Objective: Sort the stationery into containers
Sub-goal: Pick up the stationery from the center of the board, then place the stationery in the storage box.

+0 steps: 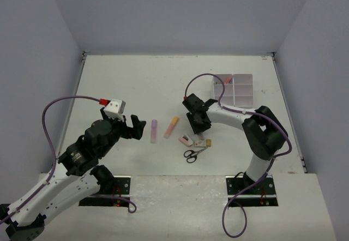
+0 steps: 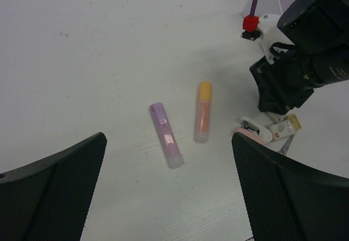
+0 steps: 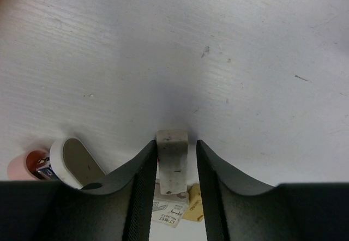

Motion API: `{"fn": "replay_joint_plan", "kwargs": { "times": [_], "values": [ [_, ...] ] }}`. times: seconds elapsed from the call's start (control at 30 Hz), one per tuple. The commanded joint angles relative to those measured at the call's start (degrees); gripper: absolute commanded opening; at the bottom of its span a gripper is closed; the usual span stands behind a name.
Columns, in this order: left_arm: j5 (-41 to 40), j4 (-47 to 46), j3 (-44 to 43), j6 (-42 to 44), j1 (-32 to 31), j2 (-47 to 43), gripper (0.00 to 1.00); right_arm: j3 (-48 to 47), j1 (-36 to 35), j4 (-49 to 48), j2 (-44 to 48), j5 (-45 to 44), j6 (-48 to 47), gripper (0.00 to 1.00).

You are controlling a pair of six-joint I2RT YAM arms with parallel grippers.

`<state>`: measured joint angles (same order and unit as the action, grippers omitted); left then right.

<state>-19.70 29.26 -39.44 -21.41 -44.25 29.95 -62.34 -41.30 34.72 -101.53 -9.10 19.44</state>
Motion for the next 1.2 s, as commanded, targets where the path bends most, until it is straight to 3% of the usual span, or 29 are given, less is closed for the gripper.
{"fn": "replay_joint_plan", "kwargs": {
  "times": [0.0, 0.27, 0.43, 0.57, 0.7, 0.8, 0.97, 1.17],
  "values": [
    [0.5, -2.2, 0.7, 1.6, 0.3, 0.1, 1.00, -3.0, 0.3, 1.8, -1.3, -0.5, -2.1, 0.29],
    [0.6, -2.3, 0.7, 1.6, 0.3, 0.0, 1.00, -5.1, 0.3, 4.0, -0.5, -3.1, -3.6, 0.07],
    [0.6, -2.3, 0.8, 1.6, 0.3, 0.2, 1.00, -7.1, 0.3, 5.9, 3.1, -5.9, -3.1, 0.03],
    [0.5, -2.2, 0.8, 1.6, 0.3, 0.2, 1.00, -8.0, 1.1, 5.8, 13.2, -7.7, -4.5, 0.00],
    [0.5, -2.3, 0.8, 1.6, 0.3, 0.2, 1.00, -9.9, 9.3, 4.8, 21.7, -5.7, -4.4, 0.00],
    [0.5, -2.3, 0.8, 1.6, 0.3, -0.2, 1.00, -8.9, 15.1, -0.9, 27.2, -5.6, -2.6, 0.00],
    [0.6, -2.3, 0.9, 1.6, 0.3, -0.8, 1.00, -2.1, 26.4, -15.9, 35.0, -2.3, 9.0, 0.00],
    [0.7, -2.4, 0.9, 1.7, 0.3, -0.9, 1.00, 0.7, 27.7, -27.2, 31.7, -6.9, 16.0, 0.00]
  ]
}}
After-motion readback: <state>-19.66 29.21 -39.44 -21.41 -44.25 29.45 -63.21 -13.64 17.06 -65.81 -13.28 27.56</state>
